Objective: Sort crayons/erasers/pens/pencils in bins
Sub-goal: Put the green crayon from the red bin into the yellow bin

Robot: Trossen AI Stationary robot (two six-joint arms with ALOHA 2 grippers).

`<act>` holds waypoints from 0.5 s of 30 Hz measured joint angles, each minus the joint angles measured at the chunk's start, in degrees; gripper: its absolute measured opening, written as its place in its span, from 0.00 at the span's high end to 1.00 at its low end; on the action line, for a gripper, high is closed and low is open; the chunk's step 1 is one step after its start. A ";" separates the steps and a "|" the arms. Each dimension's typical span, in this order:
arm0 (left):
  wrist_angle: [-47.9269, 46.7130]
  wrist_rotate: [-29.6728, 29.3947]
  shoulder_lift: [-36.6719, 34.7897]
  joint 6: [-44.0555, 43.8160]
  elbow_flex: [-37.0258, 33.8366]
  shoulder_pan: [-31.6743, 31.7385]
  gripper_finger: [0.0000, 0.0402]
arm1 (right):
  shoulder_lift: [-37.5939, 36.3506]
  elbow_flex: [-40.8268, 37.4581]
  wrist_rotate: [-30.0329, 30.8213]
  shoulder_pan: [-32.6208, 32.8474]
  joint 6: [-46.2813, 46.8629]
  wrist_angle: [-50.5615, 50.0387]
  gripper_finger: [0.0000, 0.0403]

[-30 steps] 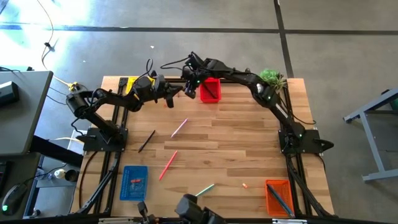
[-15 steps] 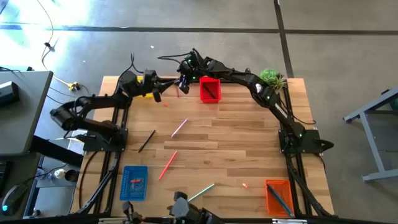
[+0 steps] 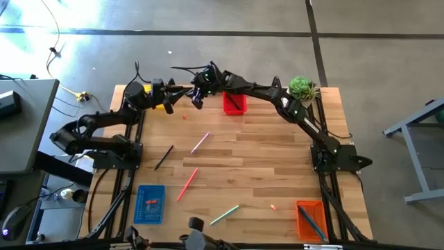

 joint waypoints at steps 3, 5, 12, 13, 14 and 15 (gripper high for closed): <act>-0.02 0.47 -0.41 0.03 0.00 1.10 0.61 | 0.61 -0.01 1.16 0.15 -0.17 -1.91 0.99; -0.64 0.54 -0.41 0.77 0.00 1.43 0.61 | 0.73 -0.04 2.40 0.32 -0.49 -2.42 1.00; -1.76 0.54 -0.41 3.14 0.00 2.23 0.61 | 0.07 -4.35 5.71 0.72 0.63 1.59 1.00; -1.74 0.54 -0.41 3.45 0.00 2.35 0.61 | -0.60 -7.31 5.92 0.77 1.91 3.52 1.00; -1.73 0.54 -0.41 3.48 0.00 2.46 0.61 | -1.09 -10.52 6.10 0.85 3.36 5.57 1.00; -1.76 0.52 -0.41 3.50 0.00 2.59 0.61 | -1.54 -13.39 6.29 1.01 4.64 8.33 1.00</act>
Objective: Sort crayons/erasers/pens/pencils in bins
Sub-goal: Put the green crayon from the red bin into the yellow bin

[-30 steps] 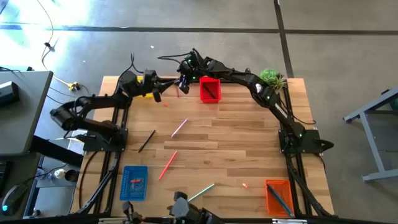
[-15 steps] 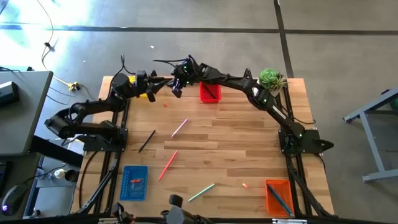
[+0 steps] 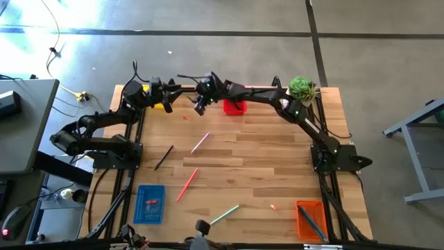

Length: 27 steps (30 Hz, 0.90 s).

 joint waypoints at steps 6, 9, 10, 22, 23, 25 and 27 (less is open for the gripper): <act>0.02 2.12 0.26 -0.47 0.00 -0.23 0.61 | -11.48 -19.58 2.31 1.70 3.17 16.71 1.00; 0.01 4.27 0.34 -1.85 0.01 -1.98 0.61 | -18.87 -28.51 2.03 1.94 4.22 28.47 1.00; 0.02 5.30 0.35 -1.98 0.02 -2.78 0.61 | -20.59 -31.99 1.31 1.84 4.34 31.89 1.00; 0.64 -3.08 0.69 1.14 4.00 -18.29 0.61 | -29.13 -52.07 -6.65 3.65 6.89 59.02 1.00; 0.43 -3.84 0.70 1.19 4.52 -19.20 0.61 | -29.59 -52.07 -6.67 4.09 6.23 59.77 1.00; 0.40 -4.11 0.87 1.08 5.76 -20.55 0.61 | -29.80 -52.07 -6.81 4.93 5.31 60.79 1.00; -0.14 -4.11 0.87 1.09 6.55 -21.90 0.61 | -29.40 -52.28 -6.69 5.76 3.88 60.06 1.00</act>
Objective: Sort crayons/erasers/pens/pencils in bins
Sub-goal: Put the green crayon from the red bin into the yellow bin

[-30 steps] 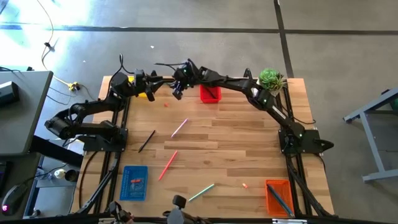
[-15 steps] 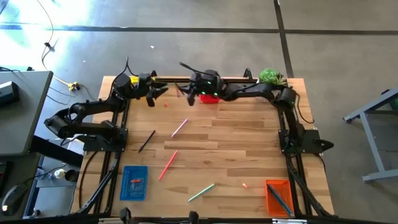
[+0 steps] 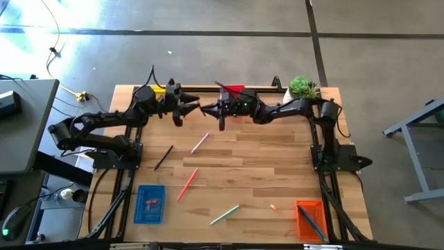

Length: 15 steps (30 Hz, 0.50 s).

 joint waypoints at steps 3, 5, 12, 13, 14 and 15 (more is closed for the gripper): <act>0.26 -0.16 0.33 0.36 0.47 -2.08 0.61 | -0.04 0.04 0.03 0.79 -1.62 1.59 1.00; 0.81 0.02 0.33 0.94 0.58 -3.04 0.61 | -0.13 0.08 0.58 1.08 -1.68 1.76 1.00; 0.12 -0.03 0.33 4.39 0.62 -5.78 0.61 | -0.04 0.06 1.09 1.45 -2.29 2.49 1.00; 0.13 -0.04 0.33 4.48 0.62 -5.95 0.61 | -0.04 0.06 1.06 1.55 -2.58 2.51 1.00; 0.12 -0.01 0.33 4.48 0.62 -6.02 0.62 | -0.04 0.06 1.08 1.68 -2.85 2.58 1.00; -0.02 0.02 0.33 4.50 0.62 -6.02 0.62 | -0.04 0.06 1.18 1.81 -3.08 2.76 1.00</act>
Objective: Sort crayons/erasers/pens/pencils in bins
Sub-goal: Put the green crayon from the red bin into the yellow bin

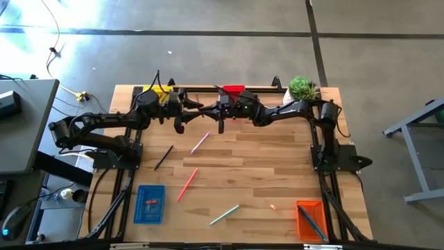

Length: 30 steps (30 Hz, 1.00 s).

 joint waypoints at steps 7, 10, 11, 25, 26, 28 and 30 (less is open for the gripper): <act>-0.22 0.04 0.00 0.97 0.00 0.02 0.72 | 0.04 0.00 0.09 0.42 -0.09 2.35 1.00; -0.07 0.04 0.00 1.81 0.00 0.02 0.78 | 0.04 0.00 -0.01 0.48 -0.09 2.60 1.00; -0.03 0.03 0.00 1.92 0.00 0.02 0.80 | 0.04 0.00 -0.24 0.48 -0.09 2.61 1.00; -0.08 -0.24 0.00 0.92 1.24 2.53 0.97 | 0.09 0.02 0.75 0.72 3.41 1.30 0.77; -0.46 -0.11 0.00 1.04 1.74 3.09 0.98 | 0.09 0.02 0.91 0.72 3.40 0.98 0.74; -2.76 0.08 0.00 2.13 3.08 4.21 0.98 | 0.09 0.04 0.91 0.63 3.56 0.35 0.68; -5.92 0.69 0.00 3.29 4.54 5.48 0.98 | 0.09 0.04 1.29 0.63 3.48 -0.63 0.62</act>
